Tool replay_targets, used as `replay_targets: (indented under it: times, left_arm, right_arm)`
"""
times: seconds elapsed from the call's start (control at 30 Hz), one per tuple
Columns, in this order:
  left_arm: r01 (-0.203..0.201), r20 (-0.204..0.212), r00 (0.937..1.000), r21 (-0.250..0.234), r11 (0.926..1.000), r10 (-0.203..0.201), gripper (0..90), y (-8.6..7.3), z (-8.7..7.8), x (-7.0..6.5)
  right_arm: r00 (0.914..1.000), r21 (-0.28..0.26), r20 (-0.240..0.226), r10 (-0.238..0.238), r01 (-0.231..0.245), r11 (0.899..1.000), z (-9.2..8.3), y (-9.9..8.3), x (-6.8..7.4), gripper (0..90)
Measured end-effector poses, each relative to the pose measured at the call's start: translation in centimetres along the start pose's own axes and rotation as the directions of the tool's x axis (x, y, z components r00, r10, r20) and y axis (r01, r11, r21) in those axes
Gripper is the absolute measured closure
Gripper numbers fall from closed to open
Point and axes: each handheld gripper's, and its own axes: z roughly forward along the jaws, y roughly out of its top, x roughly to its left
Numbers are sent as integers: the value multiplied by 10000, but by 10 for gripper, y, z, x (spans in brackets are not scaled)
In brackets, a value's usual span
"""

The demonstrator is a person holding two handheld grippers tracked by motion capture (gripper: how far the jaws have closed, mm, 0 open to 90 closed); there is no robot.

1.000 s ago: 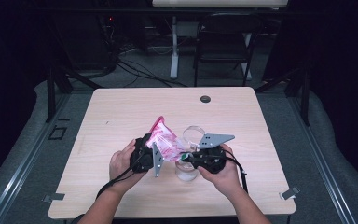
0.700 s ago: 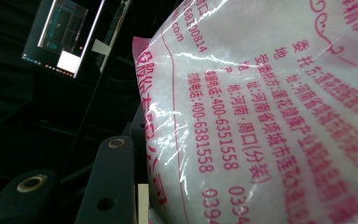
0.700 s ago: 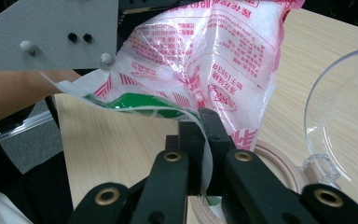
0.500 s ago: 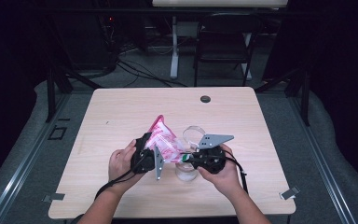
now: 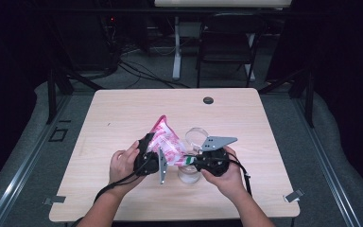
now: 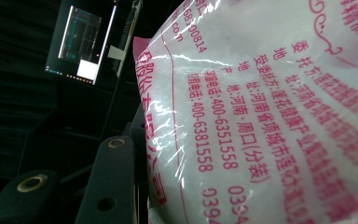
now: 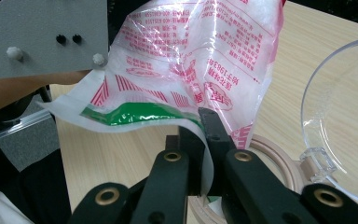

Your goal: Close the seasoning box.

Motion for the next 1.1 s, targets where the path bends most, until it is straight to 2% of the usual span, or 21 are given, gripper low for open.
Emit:
replay_targets:
  times: [0.2, 0.53, 0.6, 0.77, 1.1]
  left_arm:
    - [-232, 77, 9997, 58, 9997, 232, 588, 3, 1, 1]
    - [-900, -99, 9959, 49, 9959, 900, 588, 5, -2, 5]
    - [-932, -105, 9956, 78, 9956, 933, 589, 6, -2, 6]
    - [-1288, -263, 9913, 79, 9916, 1290, 589, 9, -4, 8]
    - [-1659, -390, 9854, 48, 9861, 1660, 590, 13, -5, 11]
  right_arm:
    - [10000, 9, 11, 45, -45, 10000, -1, -1, -2, 894]
    - [10000, -32, -29, 73, -74, 10000, -1, -1, -2, 894]
    - [10000, -16, -39, 46, -46, 10000, -1, 0, -2, 894]
    - [10000, -6, -58, 31, -31, 10000, -2, 0, -3, 894]
    - [10000, -44, -11, 23, -23, 10000, -5, 0, -4, 894]
